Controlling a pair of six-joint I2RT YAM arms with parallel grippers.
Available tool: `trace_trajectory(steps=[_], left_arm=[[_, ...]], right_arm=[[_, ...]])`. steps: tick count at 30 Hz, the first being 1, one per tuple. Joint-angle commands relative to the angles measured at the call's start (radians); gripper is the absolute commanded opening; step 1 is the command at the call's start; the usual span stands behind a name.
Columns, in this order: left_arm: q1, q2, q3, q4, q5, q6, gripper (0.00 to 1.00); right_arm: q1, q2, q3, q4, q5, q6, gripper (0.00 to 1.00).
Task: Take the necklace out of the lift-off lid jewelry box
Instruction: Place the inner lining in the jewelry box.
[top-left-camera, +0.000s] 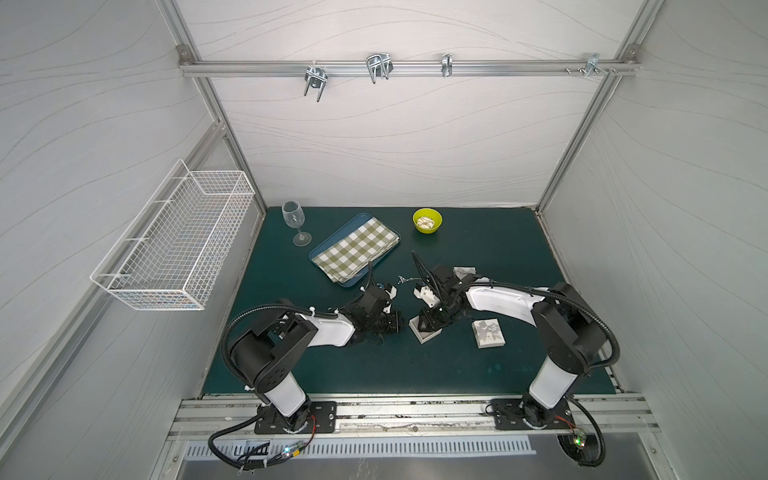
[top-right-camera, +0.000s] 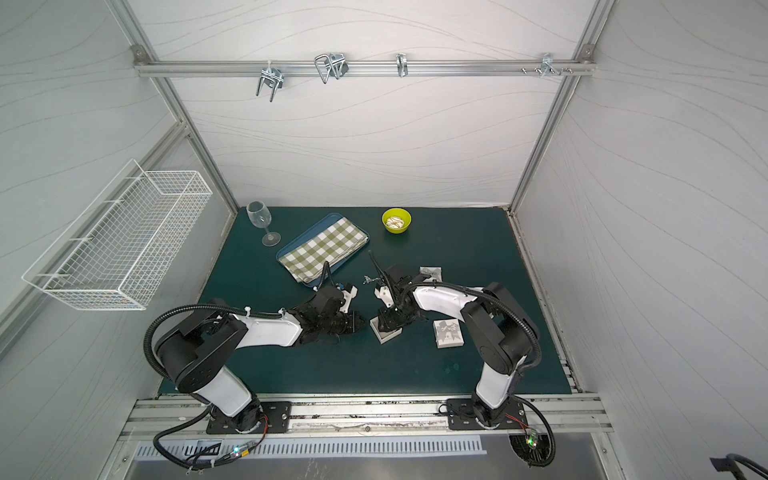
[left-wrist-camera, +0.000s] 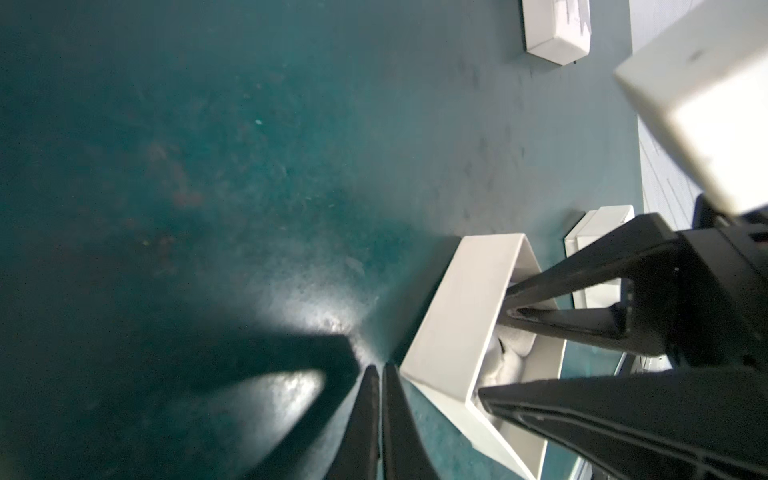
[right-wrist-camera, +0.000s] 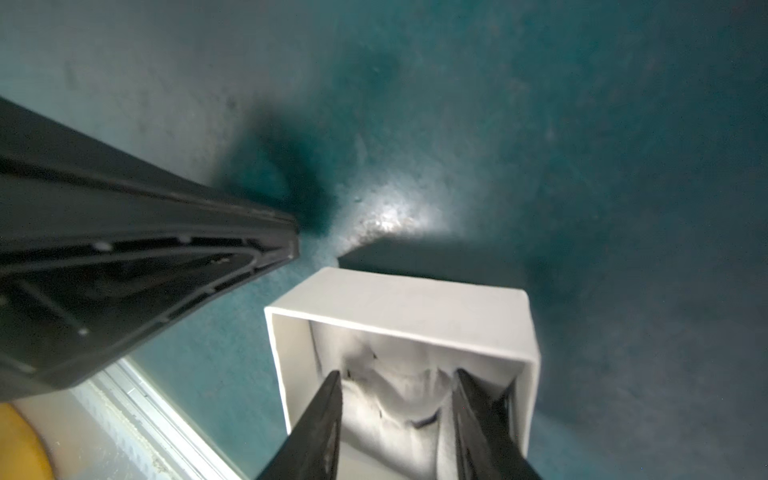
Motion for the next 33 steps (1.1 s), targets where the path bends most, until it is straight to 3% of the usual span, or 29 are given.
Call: trace_trajectory(steps=[1,12,19,24,33], left_arm=[[-0.003,-0.016,0.008,0.014,-0.018,-0.009,0.07],[0.010,-0.060,0.048,-0.090,-0.058,0.049,0.10],[0.013,-0.080,0.047,-0.115,-0.063,0.057,0.11],[0.015,-0.088,0.036,-0.116,-0.062,0.056,0.11],[0.040,-0.113,0.064,-0.174,-0.067,0.107,0.12]], right_arm=[[0.007,-0.018,0.002,0.016,-0.026,0.015,0.44],[-0.029,-0.164,0.030,-0.026,0.028,0.018,0.48],[-0.041,-0.086,0.005,0.073,-0.010,0.013,0.31],[-0.034,-0.002,-0.006,0.146,-0.019,0.031,0.24],[-0.035,-0.060,0.027,0.111,0.031,0.022,0.23]])
